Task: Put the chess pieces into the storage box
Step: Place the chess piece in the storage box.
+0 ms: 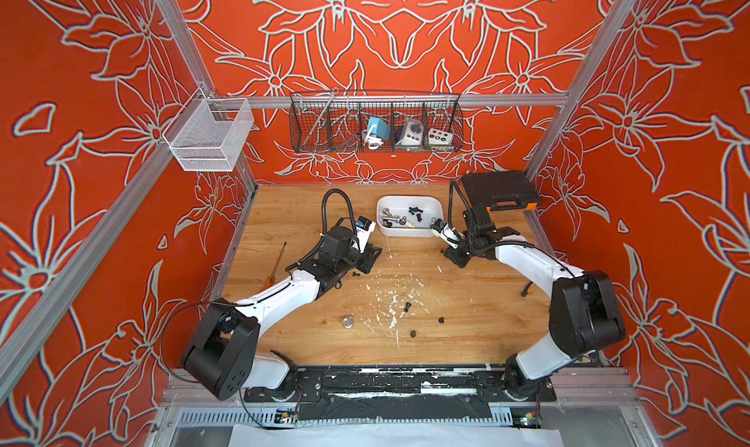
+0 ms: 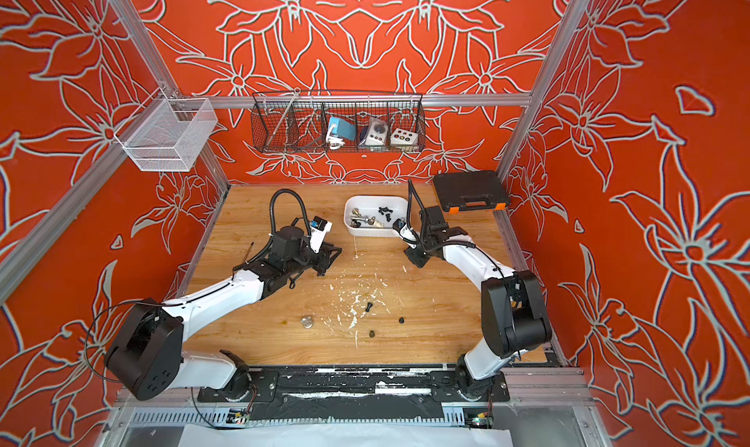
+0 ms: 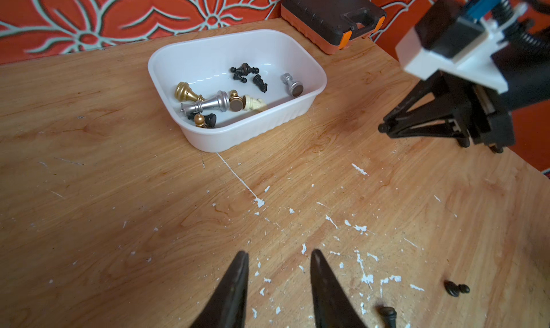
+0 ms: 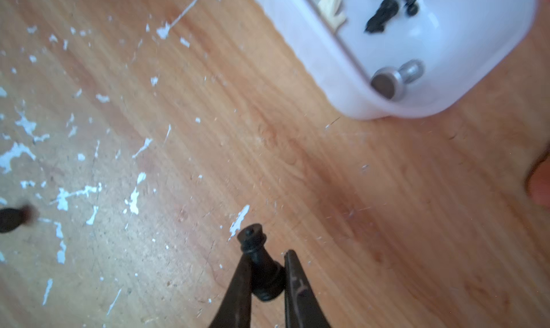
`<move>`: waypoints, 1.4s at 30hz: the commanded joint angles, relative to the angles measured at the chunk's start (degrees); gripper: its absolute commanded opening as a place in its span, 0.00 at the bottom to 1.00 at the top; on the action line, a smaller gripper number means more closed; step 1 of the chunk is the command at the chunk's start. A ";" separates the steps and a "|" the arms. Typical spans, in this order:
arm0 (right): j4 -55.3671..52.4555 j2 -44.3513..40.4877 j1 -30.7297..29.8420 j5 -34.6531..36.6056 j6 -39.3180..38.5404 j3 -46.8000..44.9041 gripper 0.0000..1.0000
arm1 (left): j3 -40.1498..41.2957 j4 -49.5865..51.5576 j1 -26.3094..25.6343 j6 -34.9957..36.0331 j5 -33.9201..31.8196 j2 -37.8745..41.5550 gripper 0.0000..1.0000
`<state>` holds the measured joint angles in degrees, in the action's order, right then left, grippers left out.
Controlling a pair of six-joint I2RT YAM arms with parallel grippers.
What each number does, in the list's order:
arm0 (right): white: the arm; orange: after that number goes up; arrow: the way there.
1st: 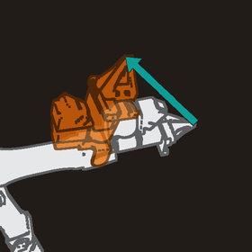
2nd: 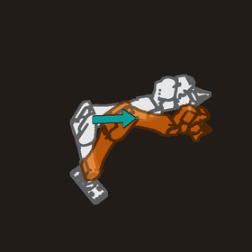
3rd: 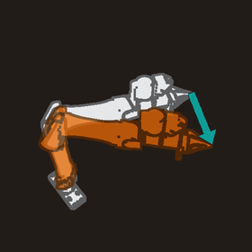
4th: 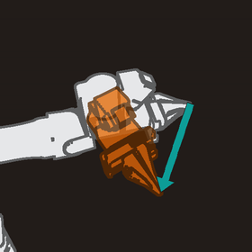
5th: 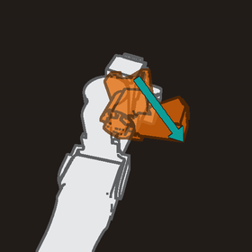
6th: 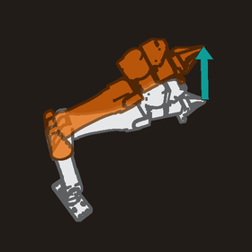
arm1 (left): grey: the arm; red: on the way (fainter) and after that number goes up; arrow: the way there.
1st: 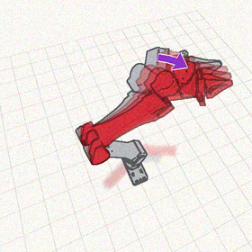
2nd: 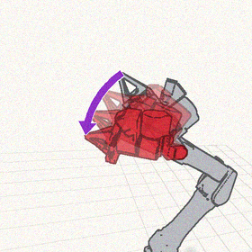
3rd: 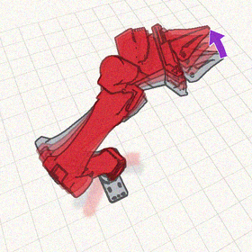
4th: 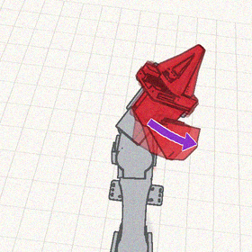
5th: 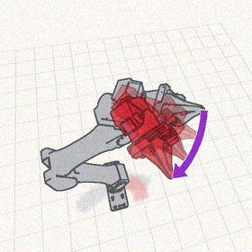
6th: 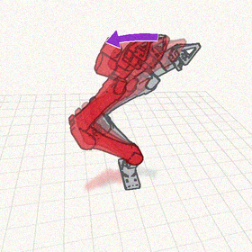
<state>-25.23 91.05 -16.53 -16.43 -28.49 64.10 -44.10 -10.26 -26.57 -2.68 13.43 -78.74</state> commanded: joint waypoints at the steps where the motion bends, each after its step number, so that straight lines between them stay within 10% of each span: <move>1: 3.95 2.83 -0.46 -0.18 2.64 5.41 0.15 | 0.42 0.03 0.38 -0.75 0.39 1.78 0.36; 25: 10.37 27.52 -0.87 19.02 15.18 28.27 0.15 | 1.24 1.65 0.38 -1.10 -0.77 4.92 0.36; 42: 10.81 33.62 -1.09 18.21 18.80 34.50 0.17 | 2.96 2.26 0.38 -1.98 -1.14 7.09 0.37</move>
<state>-14.24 123.31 -17.17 1.52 -11.05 96.86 -41.71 -8.43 -26.57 -3.79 12.69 -73.25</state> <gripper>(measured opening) 0.191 0.367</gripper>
